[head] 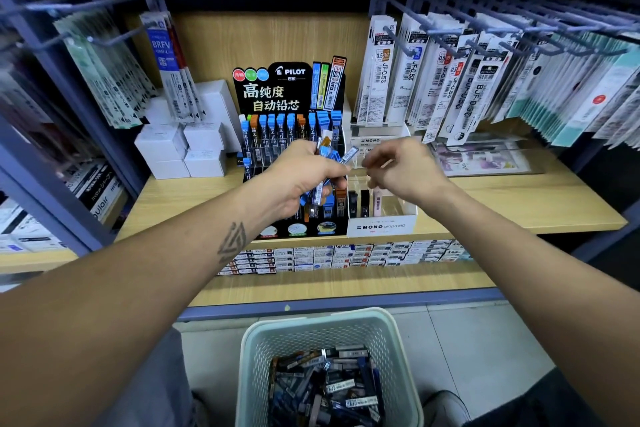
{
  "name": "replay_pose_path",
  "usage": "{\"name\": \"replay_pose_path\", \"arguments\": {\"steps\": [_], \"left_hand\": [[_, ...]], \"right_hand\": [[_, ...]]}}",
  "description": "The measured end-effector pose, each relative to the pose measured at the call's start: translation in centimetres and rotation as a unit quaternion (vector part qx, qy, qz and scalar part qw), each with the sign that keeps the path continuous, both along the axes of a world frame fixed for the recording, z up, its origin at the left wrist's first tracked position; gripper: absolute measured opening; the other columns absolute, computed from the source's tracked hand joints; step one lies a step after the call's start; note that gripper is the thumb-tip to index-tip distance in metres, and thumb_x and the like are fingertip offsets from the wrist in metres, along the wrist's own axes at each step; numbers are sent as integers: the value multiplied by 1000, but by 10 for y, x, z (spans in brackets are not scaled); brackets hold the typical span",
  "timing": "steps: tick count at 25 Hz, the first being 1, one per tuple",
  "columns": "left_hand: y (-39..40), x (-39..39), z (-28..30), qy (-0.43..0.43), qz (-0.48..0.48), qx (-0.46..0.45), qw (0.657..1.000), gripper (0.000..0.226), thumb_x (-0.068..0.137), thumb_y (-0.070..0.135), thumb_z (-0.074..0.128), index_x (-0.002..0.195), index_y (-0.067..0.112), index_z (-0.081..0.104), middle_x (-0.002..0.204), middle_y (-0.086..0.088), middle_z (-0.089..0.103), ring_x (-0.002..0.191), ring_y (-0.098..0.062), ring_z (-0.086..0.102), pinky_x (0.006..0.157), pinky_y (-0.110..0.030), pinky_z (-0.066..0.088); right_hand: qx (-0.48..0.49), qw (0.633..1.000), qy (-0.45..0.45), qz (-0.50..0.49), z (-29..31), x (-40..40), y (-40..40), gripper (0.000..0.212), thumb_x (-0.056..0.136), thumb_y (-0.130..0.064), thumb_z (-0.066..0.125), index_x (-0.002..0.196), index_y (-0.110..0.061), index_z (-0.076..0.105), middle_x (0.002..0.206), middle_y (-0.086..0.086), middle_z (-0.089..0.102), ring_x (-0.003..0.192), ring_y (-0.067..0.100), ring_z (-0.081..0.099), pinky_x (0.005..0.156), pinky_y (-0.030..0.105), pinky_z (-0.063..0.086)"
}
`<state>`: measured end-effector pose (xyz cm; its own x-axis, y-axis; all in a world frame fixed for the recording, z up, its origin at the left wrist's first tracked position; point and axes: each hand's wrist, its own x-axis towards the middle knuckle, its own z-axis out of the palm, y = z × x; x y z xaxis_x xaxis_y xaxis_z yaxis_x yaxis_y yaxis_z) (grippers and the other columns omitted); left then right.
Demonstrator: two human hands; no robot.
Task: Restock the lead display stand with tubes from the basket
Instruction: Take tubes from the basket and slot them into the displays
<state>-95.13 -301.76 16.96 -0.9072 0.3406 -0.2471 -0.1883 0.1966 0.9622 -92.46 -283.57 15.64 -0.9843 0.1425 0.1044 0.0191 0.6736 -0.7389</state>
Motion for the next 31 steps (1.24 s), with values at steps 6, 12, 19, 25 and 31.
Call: {"name": "replay_pose_path", "arguments": {"steps": [6,12,19,25,31], "left_hand": [[-1,1,-4,-25,-49,19,998,10,89,3,71,97,3,66,76,-20,68,42,-13,44,40,-21,32],[-10,-6,-5,-57,-12,30,998,30,92,4,66,118,-4,53,88,-30,72,40,-14,40,40,-22,33],[-19,-5,3,-85,-10,92,992,22,91,2,66,110,-2,54,93,-31,71,40,-12,38,40,-19,32],[-40,-14,14,-80,35,96,992,20,95,5,60,109,-8,63,90,-30,72,39,-9,38,37,-18,33],[-76,-26,26,-107,87,143,980,11,98,10,57,99,-1,60,70,-19,68,37,-6,38,35,-15,31]], "right_hand": [[-358,932,-55,28,10,3,-9,22,84,9,70,106,4,70,75,13,69,68,22,68,66,27,57],[-405,914,-18,17,17,3,6,23,81,12,71,102,3,67,76,16,70,67,22,69,66,26,58],[-505,862,-18,46,22,1,-7,29,83,9,68,111,3,69,82,15,72,75,22,70,69,25,58],[-391,916,-33,80,24,-10,-52,9,91,0,66,92,-10,69,83,9,70,75,20,67,71,32,58],[-186,971,14,149,19,-16,-72,14,88,0,71,101,-6,73,84,12,69,61,18,65,60,27,56]]}}
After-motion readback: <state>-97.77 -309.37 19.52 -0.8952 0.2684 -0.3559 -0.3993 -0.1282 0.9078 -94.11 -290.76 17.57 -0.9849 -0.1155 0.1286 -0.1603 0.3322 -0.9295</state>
